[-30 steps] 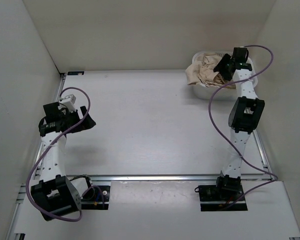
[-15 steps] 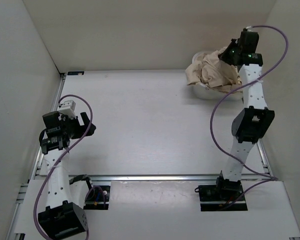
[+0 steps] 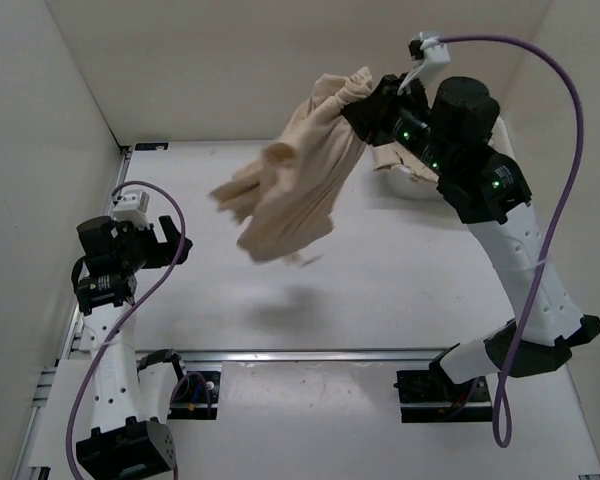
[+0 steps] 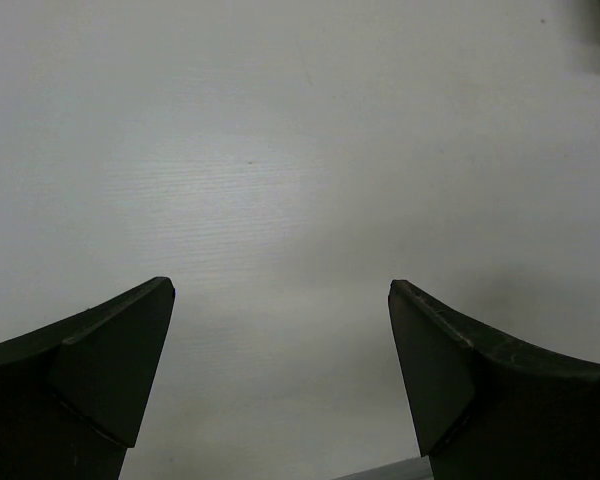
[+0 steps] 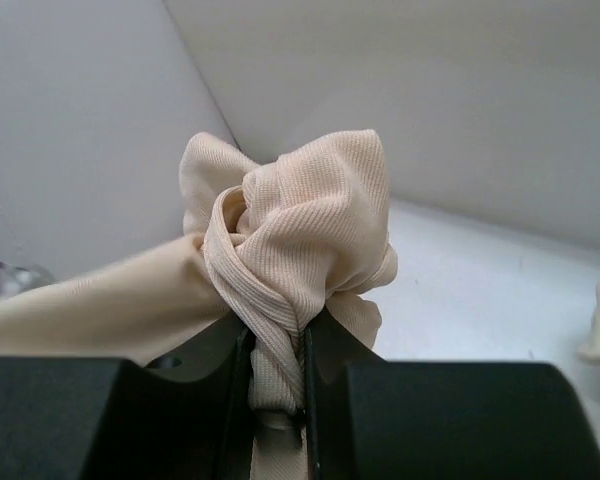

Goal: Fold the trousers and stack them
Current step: Grab the trousers from the pile

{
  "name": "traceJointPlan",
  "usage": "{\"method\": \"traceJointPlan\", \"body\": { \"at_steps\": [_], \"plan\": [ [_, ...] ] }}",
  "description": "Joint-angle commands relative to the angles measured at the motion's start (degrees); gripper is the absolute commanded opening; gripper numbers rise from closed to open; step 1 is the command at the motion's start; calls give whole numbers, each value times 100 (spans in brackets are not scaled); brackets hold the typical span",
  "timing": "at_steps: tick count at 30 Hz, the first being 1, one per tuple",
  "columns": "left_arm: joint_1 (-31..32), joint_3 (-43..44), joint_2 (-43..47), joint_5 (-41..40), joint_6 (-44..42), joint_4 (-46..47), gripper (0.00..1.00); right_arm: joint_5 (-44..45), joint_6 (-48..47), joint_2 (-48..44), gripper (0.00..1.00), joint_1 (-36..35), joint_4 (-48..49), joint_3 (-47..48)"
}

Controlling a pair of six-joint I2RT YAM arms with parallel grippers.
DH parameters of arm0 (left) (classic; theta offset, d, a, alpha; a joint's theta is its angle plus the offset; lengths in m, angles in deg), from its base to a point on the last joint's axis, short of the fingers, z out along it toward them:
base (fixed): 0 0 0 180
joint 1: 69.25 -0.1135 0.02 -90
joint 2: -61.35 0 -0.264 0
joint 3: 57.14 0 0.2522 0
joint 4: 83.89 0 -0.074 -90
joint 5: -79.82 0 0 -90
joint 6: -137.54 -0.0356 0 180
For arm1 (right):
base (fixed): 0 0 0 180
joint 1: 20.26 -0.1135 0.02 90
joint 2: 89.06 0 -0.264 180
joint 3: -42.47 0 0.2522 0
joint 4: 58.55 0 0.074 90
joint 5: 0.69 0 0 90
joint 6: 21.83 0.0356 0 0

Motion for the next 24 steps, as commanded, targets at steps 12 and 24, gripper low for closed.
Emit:
{"method": "traceJointPlan", "body": {
  "at_steps": [12, 24],
  "plan": [
    [249, 942, -562, -48, -3, -1116, 100, 787, -111, 1433, 99, 861, -1152, -3080],
    [4052, 2900, -3822, -761, -3, -1795, 100, 155, 1523, -1906, 99, 643, -161, -7436]
  ]
}}
